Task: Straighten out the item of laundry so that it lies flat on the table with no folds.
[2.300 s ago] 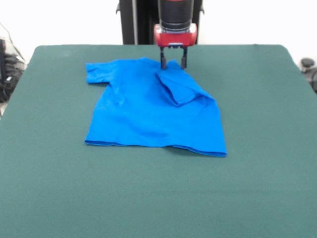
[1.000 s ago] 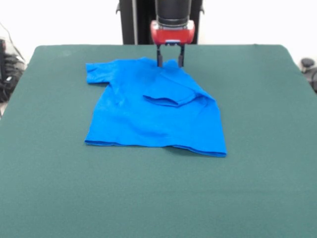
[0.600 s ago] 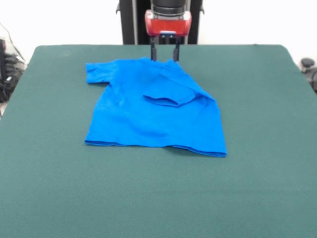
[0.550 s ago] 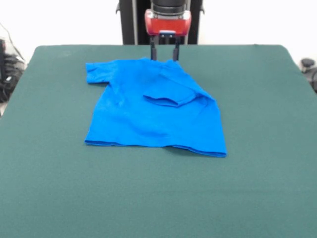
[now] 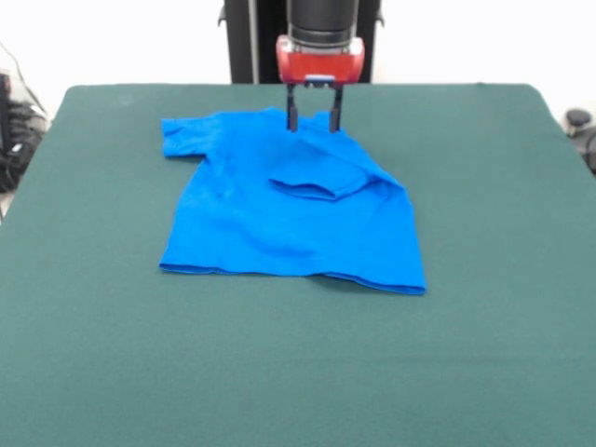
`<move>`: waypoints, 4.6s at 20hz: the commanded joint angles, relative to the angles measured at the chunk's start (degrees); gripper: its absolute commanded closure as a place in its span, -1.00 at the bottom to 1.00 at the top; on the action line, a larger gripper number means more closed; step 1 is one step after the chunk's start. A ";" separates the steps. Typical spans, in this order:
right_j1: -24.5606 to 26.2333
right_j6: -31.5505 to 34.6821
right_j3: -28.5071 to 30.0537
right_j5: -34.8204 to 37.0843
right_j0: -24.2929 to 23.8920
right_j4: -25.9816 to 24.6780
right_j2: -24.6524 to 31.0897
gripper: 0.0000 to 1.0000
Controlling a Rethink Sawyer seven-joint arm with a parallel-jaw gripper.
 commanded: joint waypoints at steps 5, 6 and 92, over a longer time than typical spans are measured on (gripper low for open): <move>6.67 5.13 -10.37 2.97 1.67 0.84 3.32 -1.00; 6.85 5.19 -10.38 2.73 1.50 0.68 3.40 -1.00; 4.69 5.17 -8.22 3.23 -1.22 -2.24 5.08 -1.00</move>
